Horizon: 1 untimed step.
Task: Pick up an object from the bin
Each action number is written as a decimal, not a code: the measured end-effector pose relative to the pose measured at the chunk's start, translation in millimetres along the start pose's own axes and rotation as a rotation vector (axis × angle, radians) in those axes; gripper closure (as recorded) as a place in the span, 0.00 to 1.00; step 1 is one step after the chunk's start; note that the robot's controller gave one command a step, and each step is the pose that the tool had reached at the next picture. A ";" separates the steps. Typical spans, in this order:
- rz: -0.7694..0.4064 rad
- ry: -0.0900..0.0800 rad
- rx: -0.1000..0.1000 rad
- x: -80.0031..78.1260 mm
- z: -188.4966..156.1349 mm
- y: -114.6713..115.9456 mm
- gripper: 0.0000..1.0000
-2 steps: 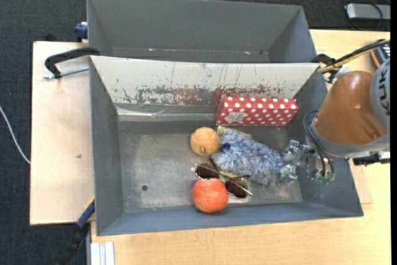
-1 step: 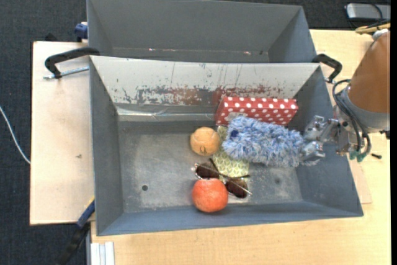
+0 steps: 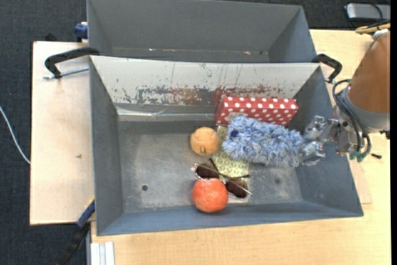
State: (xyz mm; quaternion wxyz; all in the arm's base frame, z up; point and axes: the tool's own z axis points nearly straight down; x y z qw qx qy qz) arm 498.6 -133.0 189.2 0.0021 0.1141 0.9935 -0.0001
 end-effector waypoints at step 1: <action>-0.061 0.004 0.000 -7.4 -60.7 2.2 1.00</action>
Offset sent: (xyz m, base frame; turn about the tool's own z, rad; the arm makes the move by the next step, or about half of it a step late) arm 0.0182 0.0046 0.1710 -0.0965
